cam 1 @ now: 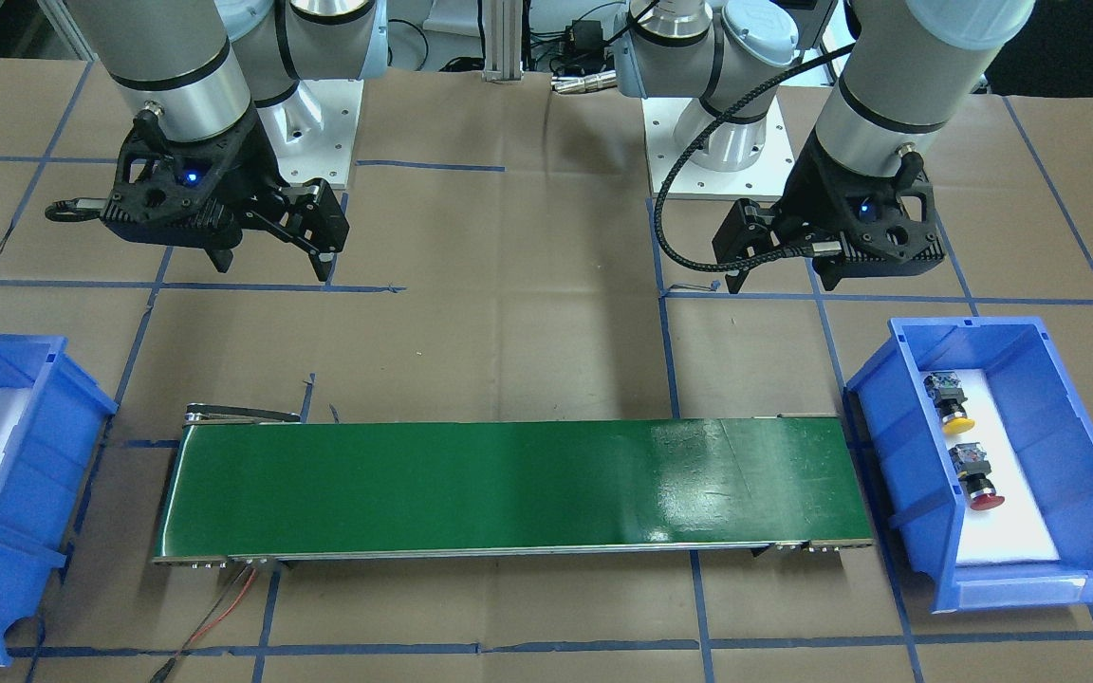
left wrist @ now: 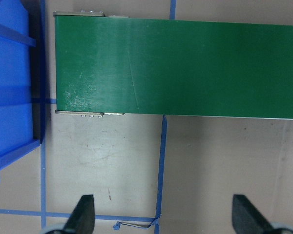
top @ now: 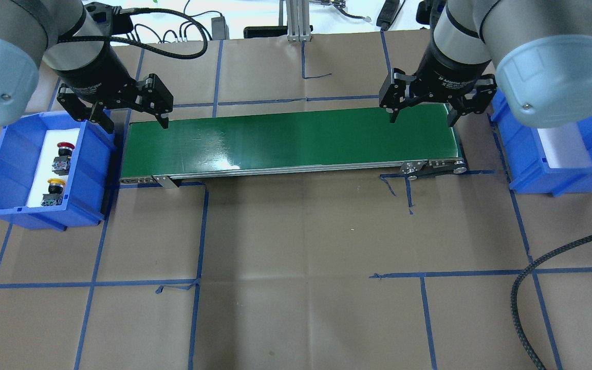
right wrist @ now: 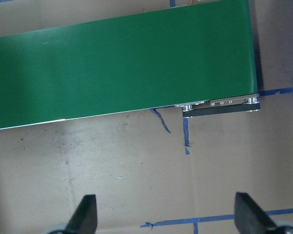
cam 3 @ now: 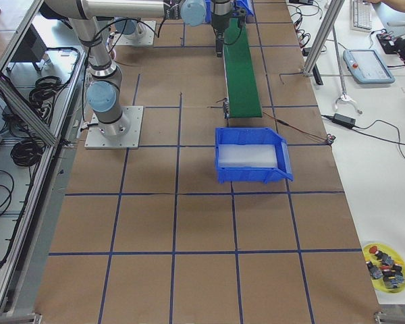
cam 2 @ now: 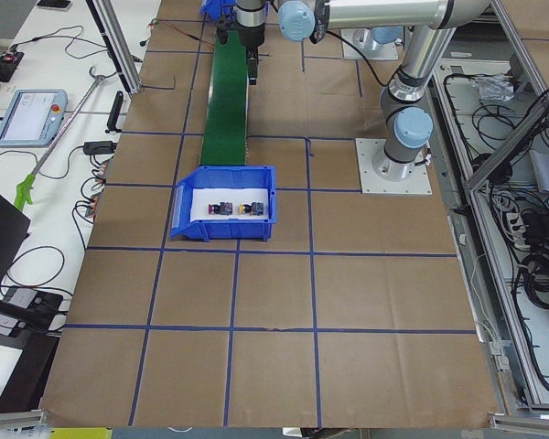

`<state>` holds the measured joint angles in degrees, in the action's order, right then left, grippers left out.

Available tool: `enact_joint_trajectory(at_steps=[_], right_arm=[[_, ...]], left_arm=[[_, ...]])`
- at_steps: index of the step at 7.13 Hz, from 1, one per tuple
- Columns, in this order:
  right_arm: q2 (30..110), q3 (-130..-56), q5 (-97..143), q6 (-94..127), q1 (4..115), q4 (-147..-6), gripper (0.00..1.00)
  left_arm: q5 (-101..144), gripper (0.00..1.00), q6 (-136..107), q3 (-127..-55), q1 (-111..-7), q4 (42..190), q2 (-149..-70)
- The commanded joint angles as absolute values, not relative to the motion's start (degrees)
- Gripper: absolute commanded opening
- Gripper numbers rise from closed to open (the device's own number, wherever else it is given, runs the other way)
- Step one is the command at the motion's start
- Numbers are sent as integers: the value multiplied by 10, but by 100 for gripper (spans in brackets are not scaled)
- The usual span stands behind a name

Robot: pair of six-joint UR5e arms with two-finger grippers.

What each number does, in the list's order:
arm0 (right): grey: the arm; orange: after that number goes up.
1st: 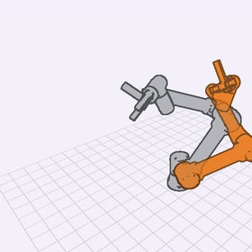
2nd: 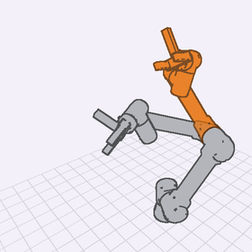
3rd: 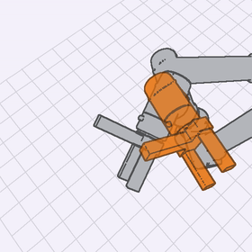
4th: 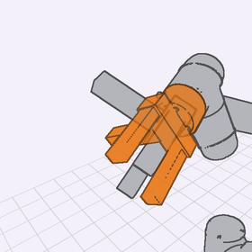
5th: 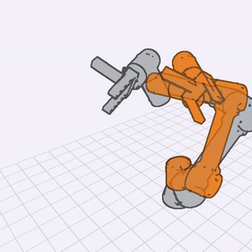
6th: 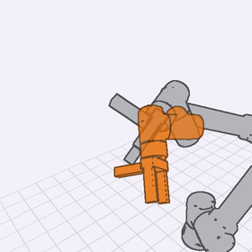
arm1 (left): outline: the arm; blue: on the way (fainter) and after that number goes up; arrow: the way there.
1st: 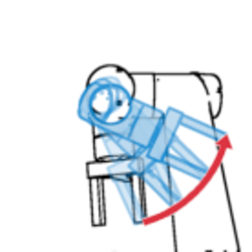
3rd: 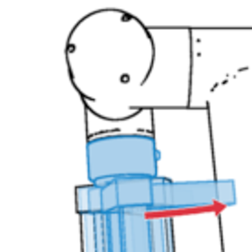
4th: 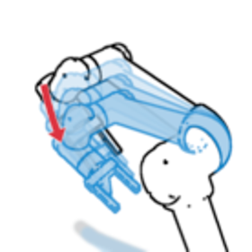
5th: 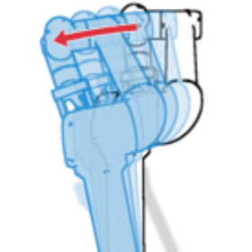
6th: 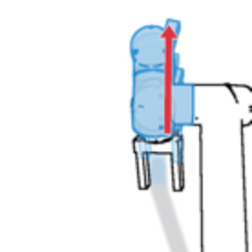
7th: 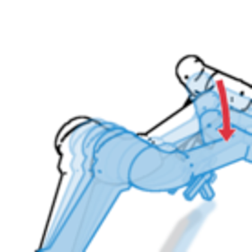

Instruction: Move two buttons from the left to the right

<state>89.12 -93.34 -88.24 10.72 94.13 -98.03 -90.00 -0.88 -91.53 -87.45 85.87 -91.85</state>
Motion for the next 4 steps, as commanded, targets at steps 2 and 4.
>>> enact_joint_trajectory(at_steps=[2, 4], right_arm=[[891, -933, -882, 107, 941, -980, 100], [891, -933, -882, 107, 941, -980, 100]], left_arm=[[-900, 100, -9, -916, -875, 859, -920], [-900, 100, -6, -917, -875, 858, -920]])
